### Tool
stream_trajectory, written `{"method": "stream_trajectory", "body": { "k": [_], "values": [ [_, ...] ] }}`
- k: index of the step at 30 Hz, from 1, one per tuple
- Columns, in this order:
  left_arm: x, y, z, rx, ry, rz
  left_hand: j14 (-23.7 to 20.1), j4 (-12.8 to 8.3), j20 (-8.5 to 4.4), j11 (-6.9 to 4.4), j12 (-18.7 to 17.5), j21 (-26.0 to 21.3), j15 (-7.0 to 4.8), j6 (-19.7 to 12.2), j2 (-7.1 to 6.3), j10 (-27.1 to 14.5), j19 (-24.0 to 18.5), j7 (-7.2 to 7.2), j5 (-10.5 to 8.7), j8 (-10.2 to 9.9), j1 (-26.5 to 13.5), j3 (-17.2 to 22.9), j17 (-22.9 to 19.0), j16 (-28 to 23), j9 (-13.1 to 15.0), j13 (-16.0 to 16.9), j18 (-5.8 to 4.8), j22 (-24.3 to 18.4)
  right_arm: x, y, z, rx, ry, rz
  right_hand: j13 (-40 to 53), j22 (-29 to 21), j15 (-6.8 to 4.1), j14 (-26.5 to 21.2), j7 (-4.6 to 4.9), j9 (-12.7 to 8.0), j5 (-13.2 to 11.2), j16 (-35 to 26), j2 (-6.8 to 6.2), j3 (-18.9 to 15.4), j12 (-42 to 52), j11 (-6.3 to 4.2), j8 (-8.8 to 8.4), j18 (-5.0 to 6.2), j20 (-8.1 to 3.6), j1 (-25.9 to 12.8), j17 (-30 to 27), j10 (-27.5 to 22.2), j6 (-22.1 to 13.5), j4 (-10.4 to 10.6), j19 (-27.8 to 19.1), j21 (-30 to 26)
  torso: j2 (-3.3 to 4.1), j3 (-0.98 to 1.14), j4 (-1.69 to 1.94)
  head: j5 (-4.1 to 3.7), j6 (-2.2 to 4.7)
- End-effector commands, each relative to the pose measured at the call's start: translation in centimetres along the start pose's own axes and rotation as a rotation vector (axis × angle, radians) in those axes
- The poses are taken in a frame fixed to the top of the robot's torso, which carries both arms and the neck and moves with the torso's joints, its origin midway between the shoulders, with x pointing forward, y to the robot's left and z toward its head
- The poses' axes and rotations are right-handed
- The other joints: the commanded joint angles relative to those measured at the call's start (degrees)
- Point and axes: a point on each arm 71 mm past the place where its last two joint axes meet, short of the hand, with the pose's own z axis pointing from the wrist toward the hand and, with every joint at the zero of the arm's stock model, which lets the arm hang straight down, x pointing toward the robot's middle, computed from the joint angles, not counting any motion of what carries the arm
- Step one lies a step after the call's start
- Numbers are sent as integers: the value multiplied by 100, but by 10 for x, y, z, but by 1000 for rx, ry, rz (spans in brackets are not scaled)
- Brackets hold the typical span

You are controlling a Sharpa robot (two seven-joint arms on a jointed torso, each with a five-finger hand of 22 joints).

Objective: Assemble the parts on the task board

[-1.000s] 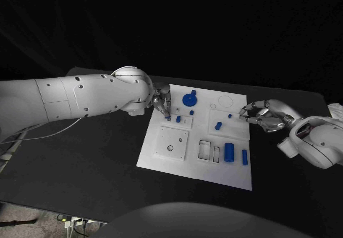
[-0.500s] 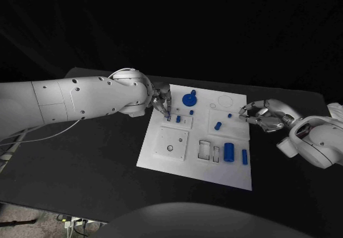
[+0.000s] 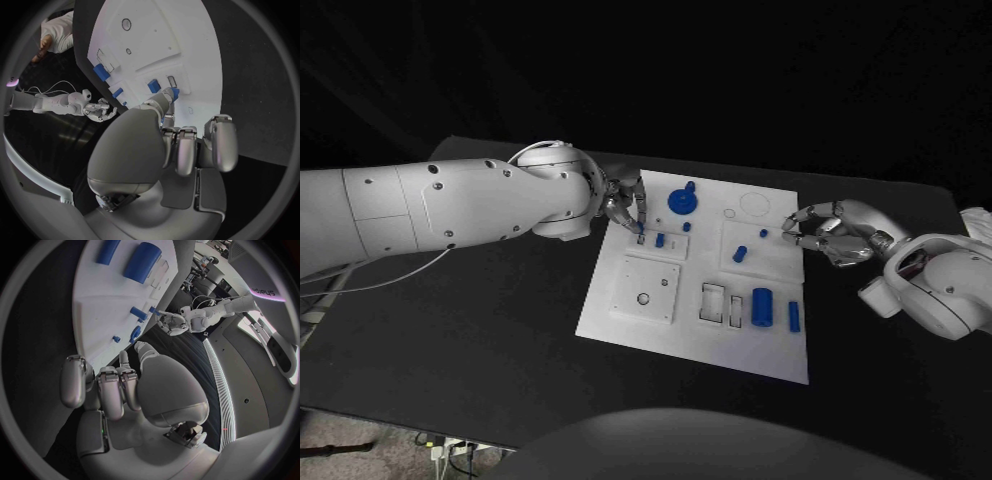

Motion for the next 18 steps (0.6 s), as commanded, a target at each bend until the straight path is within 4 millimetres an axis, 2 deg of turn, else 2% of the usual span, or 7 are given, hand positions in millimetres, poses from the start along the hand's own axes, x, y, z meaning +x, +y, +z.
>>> {"method": "stream_trajectory", "body": {
  "k": [1,7,12,18],
  "values": [
    [0,-4,-3,23,-13,29,602,37,-52,-36,-30,15,-59,56,-25,411,4,-111,189,79,-50,-11,1509,14,57,1307,64,1184,2,1,0,-13,19,5,1495,997,30,598,-4,-2,26,20,-6,37,-22,-1,3,120,-10,62,1509,626,11,2,-47,-48,3,-7,-7,5,1],
    [1,-8,-7,86,-38,75,602,50,-52,-32,-23,46,-57,-21,-61,420,24,-104,498,200,-44,-56,1509,14,141,1313,55,1195,2,1,0,-11,21,6,1495,992,30,598,-4,-2,26,20,-6,40,-22,-2,3,124,-10,63,1509,626,11,1,-58,-59,4,-5,1,3,1],
    [1,-11,-8,136,-83,115,602,63,-53,-36,-5,99,-59,-38,-79,438,56,-107,603,246,-48,-87,1509,14,165,1330,42,1213,3,1,0,-12,21,6,1495,986,30,598,-3,-3,25,20,-8,44,-22,-3,2,128,-10,65,1509,626,8,-1,-73,-75,4,-9,-9,3,1],
    [0,-11,-9,192,-160,149,602,73,-56,-43,33,186,-64,-40,-94,473,108,-115,653,272,-56,-112,1509,14,175,1367,21,1241,2,1,-1,-13,19,5,1495,986,30,598,-3,-3,25,20,-8,44,-22,-3,2,128,-10,66,1509,626,8,-1,-74,-75,6,-9,-4,-1,1]
  ]
}}
